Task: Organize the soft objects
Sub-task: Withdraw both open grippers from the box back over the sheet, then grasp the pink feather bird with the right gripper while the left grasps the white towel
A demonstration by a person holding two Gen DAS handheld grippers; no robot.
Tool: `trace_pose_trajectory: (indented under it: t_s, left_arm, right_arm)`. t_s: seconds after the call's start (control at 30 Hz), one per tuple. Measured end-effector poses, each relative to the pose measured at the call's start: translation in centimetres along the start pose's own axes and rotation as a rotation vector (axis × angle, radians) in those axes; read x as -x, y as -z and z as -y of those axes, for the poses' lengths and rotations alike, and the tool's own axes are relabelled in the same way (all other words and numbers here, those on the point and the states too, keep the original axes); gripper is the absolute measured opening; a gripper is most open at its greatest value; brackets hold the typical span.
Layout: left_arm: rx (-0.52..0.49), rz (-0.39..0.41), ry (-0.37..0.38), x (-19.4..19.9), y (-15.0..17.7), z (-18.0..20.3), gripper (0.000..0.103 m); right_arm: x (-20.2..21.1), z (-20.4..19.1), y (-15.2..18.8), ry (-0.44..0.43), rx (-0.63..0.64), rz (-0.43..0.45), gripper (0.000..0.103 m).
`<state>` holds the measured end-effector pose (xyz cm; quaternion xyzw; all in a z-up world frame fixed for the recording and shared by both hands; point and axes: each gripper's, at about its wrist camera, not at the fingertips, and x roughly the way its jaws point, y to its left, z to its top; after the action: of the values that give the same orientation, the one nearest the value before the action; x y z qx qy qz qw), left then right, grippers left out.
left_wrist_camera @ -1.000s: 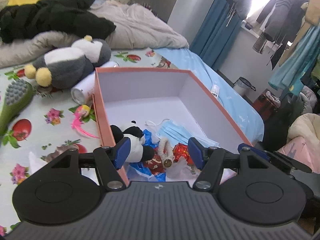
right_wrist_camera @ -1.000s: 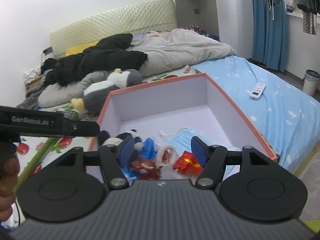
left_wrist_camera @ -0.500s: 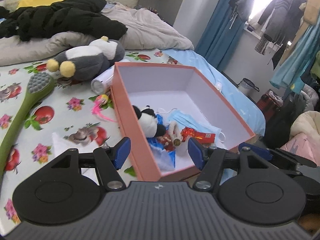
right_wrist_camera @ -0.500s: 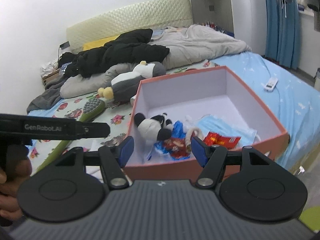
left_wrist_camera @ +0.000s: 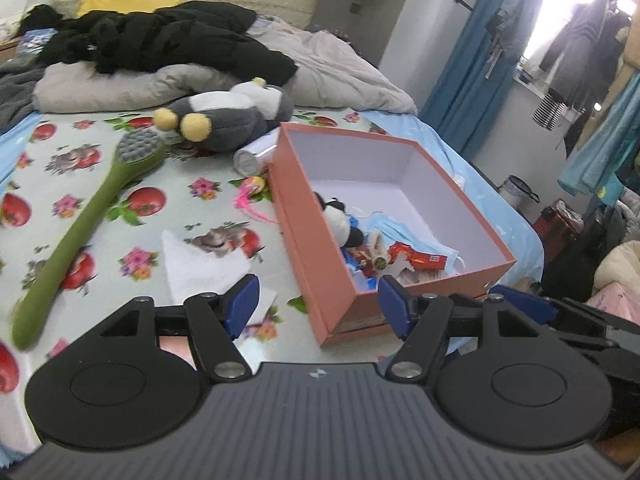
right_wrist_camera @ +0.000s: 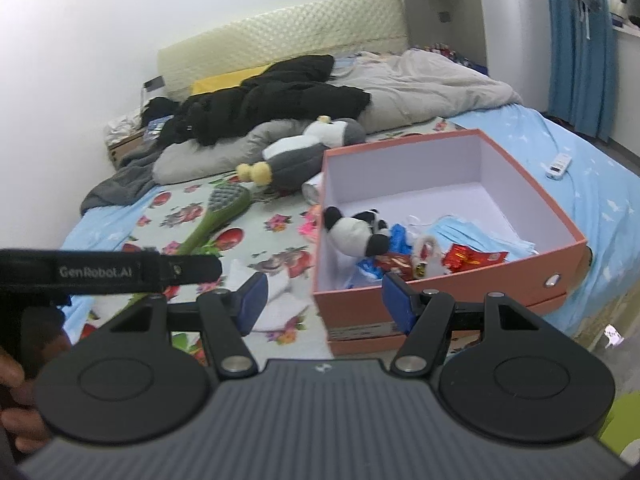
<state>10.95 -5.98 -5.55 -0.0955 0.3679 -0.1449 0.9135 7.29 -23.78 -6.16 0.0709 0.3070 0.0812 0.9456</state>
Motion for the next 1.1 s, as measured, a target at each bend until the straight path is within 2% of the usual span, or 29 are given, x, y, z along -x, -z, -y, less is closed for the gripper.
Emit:
trace_pose_trajectory:
  t_s: [0.07,0.2,0.37,0.53,0.57,0.7,0.9,1.1]
  left_arm:
    - [0.011,0.009,-0.024,1.1,0.6,-0.5,0.074]
    - [0.034,0.017,-0.09,2.7,1.5,-1.7,0.083]
    - [0.082,0.011,-0.147,3.8,2.7,-4.1,0.087]
    - [0.128,0.002,-0.173,4.4,3.7,-6.3,0.088]
    - [0.138,0.0,-0.176,4.4,3.9,-6.7,0.091]
    - [0.162,-0.005,-0.181,3.5,4.7,-7.9,0.096]
    - [0.132,-0.001,-0.282,0.9,4.6,-8.7,0.1]
    - [0.14,-0.027,-0.238,-3.2,4.0,-11.5,0.1]
  right_arm:
    - [0.4,-0.7,0.1,-0.014,0.013,0.003,0.066]
    - [0.8,-2.2,0.1,-0.05,0.039,0.002,0.066]
    - [0.2,-3.6,0.2,-0.09,0.055,-0.026,0.066]
    - [-0.9,-4.8,0.1,-0.114,0.072,-0.055,0.066]
    - [-1.2,-4.9,0.1,-0.119,0.071,-0.063,0.066]
    - [-2.7,-5.5,-0.1,-0.128,0.095,-0.097,0.066]
    - [-6.2,-6.6,-1.2,-0.113,0.142,-0.118,0.066]
    - [-11.7,-8.0,-2.2,-0.076,0.167,-0.137,0.065]
